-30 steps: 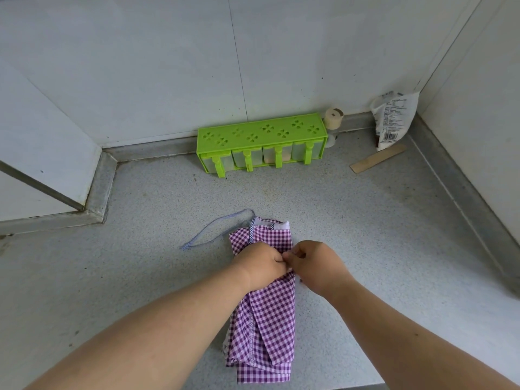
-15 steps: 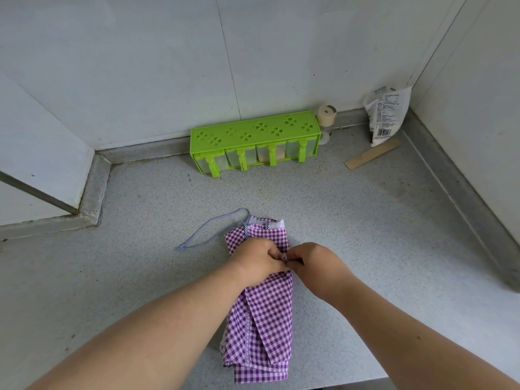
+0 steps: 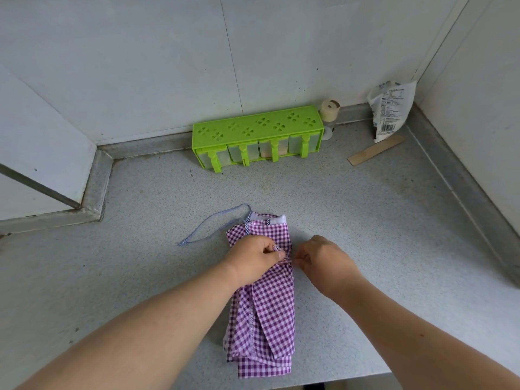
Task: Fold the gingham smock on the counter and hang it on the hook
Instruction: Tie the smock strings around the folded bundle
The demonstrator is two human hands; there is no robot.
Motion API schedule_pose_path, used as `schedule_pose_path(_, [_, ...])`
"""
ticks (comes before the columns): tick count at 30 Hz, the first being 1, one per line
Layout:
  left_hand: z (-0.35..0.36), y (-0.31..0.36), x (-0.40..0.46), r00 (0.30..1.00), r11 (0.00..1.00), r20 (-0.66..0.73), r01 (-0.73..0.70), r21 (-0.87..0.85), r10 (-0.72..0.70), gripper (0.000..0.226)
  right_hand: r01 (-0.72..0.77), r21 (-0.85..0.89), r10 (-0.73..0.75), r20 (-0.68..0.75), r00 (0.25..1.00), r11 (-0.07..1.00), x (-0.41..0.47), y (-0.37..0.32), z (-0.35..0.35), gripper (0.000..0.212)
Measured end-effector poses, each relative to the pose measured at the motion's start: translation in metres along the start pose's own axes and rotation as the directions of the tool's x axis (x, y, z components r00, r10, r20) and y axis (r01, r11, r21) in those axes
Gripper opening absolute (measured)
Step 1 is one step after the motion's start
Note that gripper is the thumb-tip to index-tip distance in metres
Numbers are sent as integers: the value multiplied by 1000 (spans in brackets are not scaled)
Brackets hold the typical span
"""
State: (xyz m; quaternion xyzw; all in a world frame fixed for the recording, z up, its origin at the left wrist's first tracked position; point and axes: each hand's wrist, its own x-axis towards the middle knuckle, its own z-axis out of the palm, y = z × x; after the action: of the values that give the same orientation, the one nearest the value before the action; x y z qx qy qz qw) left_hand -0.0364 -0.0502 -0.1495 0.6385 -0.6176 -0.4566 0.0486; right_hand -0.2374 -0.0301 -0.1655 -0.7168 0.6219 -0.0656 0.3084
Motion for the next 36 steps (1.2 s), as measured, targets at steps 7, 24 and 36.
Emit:
schedule_pose_path(7, [5,5,-11,990,971,-40,-125,205,136,20,184,-121,-204,-179,963,976,16,-18,0,14])
schedule_pose_path(24, [-1,1,-4,995,993,-43,-86,83,90,20,-41,212,-10,236,972,976,22,-33,-1,26])
schedule_pose_path(36, [-3,4,0,999,996,-18,-47,77,49,26,-228,421,155,200,967,878,16,-38,2,19])
